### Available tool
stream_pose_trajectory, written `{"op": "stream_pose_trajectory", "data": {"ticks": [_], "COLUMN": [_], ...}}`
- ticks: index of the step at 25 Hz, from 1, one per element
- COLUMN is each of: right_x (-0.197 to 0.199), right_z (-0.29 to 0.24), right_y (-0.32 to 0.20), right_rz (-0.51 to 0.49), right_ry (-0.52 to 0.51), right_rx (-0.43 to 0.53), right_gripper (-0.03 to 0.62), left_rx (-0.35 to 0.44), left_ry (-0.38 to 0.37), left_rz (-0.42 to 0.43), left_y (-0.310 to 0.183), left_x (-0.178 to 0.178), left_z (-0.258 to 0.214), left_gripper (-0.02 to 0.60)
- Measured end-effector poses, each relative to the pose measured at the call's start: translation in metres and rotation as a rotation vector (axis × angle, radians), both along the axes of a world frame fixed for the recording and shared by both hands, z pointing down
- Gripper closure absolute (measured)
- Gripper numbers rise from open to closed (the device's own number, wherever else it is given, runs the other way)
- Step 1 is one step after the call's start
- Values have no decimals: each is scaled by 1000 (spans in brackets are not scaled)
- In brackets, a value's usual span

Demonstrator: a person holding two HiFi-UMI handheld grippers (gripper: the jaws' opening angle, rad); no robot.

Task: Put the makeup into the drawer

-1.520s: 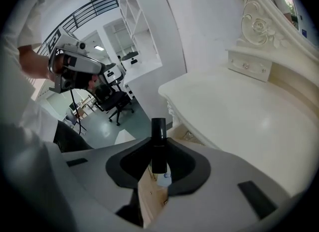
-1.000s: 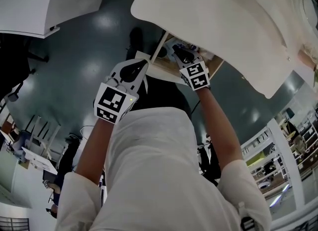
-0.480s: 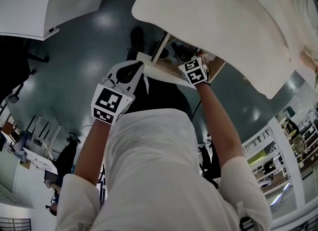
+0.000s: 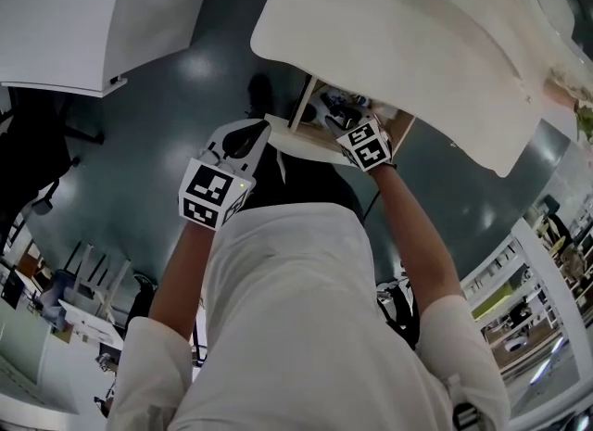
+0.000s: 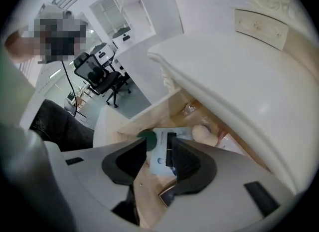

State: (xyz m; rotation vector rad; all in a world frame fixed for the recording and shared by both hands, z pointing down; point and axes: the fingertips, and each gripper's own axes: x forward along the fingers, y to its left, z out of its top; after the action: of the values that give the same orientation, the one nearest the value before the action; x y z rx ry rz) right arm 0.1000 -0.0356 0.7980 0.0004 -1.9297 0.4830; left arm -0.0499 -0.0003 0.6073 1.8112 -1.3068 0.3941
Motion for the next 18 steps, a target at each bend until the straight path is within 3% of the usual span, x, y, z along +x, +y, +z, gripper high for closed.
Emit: {"op": "stream_pose_trajectory", "data": {"ticks": [8,18], "right_x": [-7,-5], "right_z": [-54,-118], "right_y": [-11,-39], "right_rz": [107,309], "right_ry": [-86,-147], "right_rx": [26,177], "right_gripper": [438,499], "left_rx": [61,114], "left_ry": [3,19], "left_rz": [54,128], "left_y": [-10,-9], "left_x": [-14,-29], "left_z": [-29,-46], "left_gripper": [565,565]}}
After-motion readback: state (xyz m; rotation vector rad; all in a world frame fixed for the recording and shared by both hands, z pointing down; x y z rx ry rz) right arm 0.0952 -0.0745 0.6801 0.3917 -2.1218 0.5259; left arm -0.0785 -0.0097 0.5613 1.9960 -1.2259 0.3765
